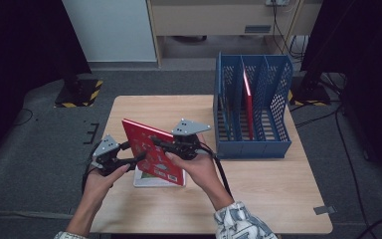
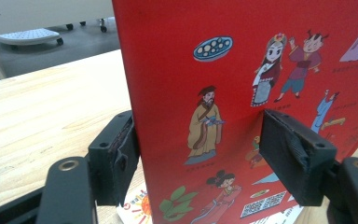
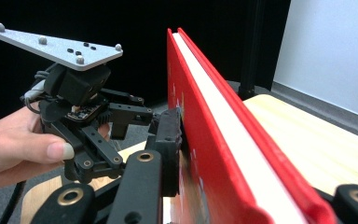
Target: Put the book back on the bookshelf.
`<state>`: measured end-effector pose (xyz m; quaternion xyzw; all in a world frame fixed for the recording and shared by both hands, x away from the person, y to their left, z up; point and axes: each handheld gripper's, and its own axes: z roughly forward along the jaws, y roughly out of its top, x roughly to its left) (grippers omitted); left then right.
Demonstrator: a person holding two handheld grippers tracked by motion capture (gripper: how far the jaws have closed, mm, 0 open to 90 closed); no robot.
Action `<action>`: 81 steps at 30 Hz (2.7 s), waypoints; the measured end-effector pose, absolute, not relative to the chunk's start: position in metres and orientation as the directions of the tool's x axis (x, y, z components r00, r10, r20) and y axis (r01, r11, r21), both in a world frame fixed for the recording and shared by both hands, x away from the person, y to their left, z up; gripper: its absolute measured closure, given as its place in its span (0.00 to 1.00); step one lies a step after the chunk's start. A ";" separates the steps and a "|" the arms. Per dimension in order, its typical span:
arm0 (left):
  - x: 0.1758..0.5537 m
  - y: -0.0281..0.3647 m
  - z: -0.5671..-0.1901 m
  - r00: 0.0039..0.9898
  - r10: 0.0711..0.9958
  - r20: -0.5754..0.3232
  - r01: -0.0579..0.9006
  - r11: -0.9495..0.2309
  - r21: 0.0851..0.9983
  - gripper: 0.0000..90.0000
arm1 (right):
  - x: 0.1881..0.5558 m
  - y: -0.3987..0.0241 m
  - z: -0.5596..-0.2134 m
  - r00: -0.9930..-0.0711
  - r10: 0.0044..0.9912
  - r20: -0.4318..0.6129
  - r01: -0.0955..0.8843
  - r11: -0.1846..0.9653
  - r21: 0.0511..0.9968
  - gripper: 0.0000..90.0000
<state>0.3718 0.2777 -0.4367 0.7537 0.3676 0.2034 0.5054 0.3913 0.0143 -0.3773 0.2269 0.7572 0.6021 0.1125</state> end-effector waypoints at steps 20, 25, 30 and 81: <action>0.354 0.303 -0.455 0.566 0.824 -0.022 0.381 -0.238 0.893 0.21 | 0.390 0.008 -0.377 -0.864 0.494 0.100 0.194 0.143 0.971 0.88; 0.350 0.317 -0.476 0.495 0.868 0.051 0.431 -0.296 0.852 0.17 | 0.390 0.002 -0.374 -0.849 0.519 0.096 0.192 0.134 0.972 0.88; 0.354 0.327 -0.486 0.459 0.886 0.071 0.469 -0.310 0.827 0.14 | 0.390 -0.005 -0.374 -0.838 0.537 0.102 0.196 0.122 0.973 0.88; 0.365 0.343 -0.522 0.404 0.912 0.077 0.630 -0.338 0.699 0.03 | 0.345 -0.156 -0.366 -0.684 0.714 0.148 0.234 0.023 0.972 0.88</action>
